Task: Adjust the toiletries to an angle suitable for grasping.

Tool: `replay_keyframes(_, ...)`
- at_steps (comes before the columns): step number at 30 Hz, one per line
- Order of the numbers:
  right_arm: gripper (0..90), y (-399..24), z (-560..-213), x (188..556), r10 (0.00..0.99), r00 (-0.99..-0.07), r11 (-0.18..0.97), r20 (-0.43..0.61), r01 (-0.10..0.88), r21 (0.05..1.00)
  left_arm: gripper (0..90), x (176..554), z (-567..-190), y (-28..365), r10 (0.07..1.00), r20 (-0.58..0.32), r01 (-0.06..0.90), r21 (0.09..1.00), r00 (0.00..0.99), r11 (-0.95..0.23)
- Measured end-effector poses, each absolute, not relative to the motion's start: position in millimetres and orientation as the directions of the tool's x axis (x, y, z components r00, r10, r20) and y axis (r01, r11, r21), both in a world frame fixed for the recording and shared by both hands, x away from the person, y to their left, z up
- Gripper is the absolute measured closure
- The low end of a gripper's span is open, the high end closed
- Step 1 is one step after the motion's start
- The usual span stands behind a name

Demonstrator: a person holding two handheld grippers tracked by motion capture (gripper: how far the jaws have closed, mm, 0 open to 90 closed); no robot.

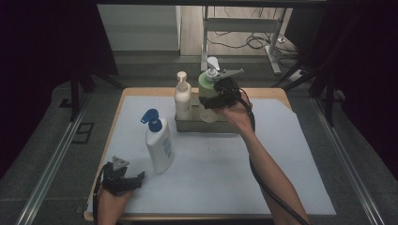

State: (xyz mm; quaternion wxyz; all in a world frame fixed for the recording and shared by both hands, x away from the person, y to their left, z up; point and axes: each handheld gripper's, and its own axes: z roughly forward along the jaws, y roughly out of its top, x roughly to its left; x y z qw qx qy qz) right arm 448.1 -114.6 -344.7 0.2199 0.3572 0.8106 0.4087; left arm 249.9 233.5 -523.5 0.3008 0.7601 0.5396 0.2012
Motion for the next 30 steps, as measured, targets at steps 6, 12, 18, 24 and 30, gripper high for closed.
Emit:
replay_keyframes(6,12.3,-111.7,-348.8,454.0,0.766,-0.640,0.406,-0.067,0.399,0.822,12.1,249.9,-523.5,233.5,0.942,-0.019,0.699,0.675,0.336,-0.236)
replay_keyframes(12,12.3,-109.2,-355.9,460.2,0.771,-0.633,0.408,-0.069,0.408,0.816,12.1,249.9,-523.5,233.6,0.941,-0.019,0.699,0.675,0.337,-0.236)
replay_keyframes(18,12.3,-109.6,-358.7,462.8,0.775,-0.628,0.403,-0.067,0.411,0.818,12.1,249.9,-523.5,233.6,0.941,-0.019,0.699,0.675,0.336,-0.236)
replay_keyframes(24,12.3,-109.8,-366.2,465.0,0.776,-0.626,0.417,-0.075,0.421,0.805,12.1,249.9,-523.5,233.6,0.941,-0.019,0.699,0.675,0.337,-0.236)
replay_keyframes(30,12.3,-109.2,-376.0,466.5,0.771,-0.633,0.429,-0.071,0.434,0.792,12.1,249.9,-523.5,233.6,0.941,-0.019,0.699,0.675,0.337,-0.236)
